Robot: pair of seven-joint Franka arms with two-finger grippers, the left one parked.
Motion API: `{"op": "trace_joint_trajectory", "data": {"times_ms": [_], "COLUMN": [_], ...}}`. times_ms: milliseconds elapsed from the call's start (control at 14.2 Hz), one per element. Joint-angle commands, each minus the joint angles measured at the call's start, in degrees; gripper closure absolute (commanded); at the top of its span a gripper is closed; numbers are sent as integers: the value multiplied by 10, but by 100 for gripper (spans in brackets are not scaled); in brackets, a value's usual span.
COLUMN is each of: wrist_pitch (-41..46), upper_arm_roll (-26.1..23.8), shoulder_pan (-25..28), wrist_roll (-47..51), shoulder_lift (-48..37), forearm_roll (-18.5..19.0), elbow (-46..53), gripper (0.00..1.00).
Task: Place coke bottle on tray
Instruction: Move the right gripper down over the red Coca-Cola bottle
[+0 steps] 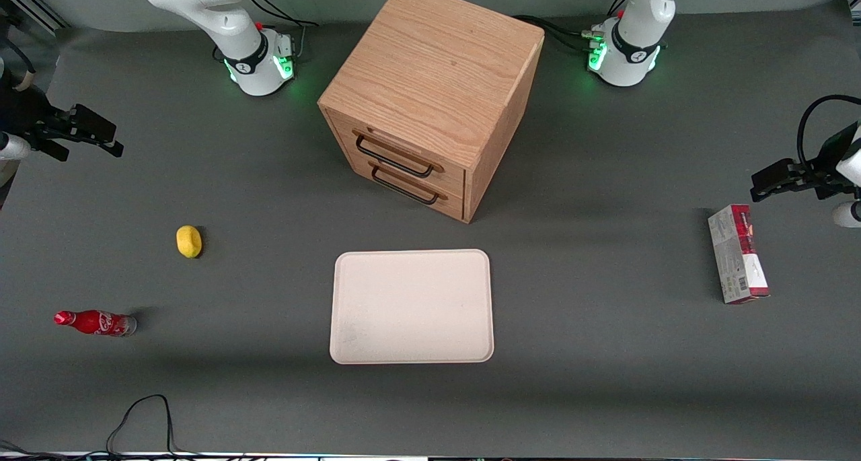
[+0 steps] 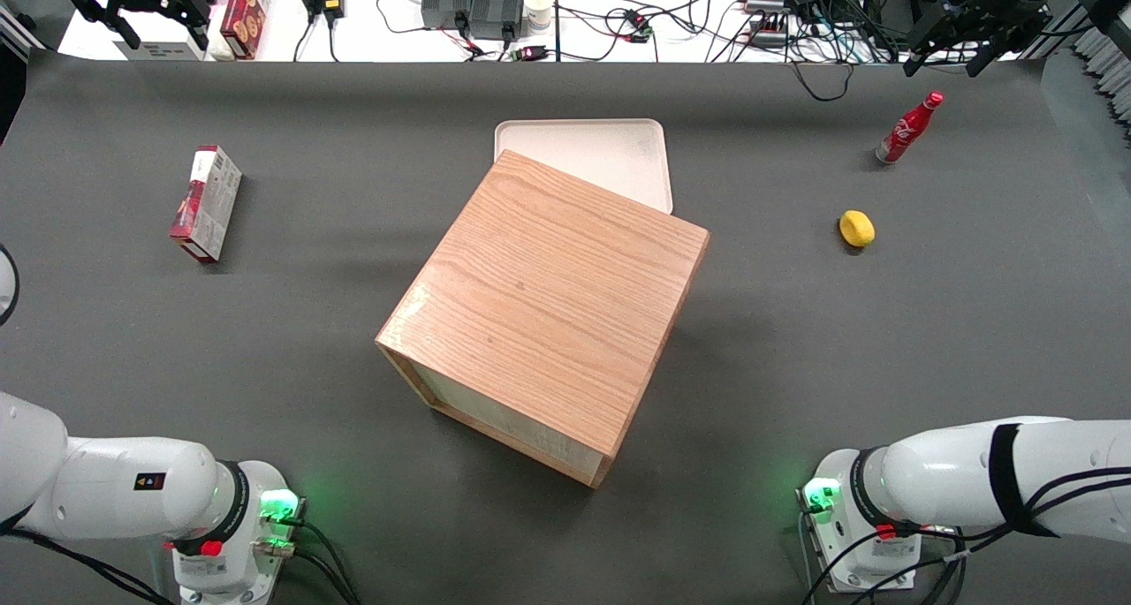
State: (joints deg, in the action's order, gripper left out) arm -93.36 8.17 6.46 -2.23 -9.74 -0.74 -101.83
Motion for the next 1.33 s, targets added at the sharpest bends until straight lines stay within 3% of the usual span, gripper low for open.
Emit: {"op": "trace_joint_trajectory", "data": {"times_ms": [0,351,772,1053,1263], "wrist_pitch": [3,-2,42,33,-23], "upper_arm_roll": [-5,1,34,34,31], "shoulder_pan": [-7,-9,-45,-122,-163], "wrist_roll": [17,16,-43,-166,-206], "shoulder_lift": [-3,34,280,410,460], "forearm_roll": [7,11,10,6,-46], "elbow": [-4,0,295,411,428], "gripper": [0,0,0,0,0]}}
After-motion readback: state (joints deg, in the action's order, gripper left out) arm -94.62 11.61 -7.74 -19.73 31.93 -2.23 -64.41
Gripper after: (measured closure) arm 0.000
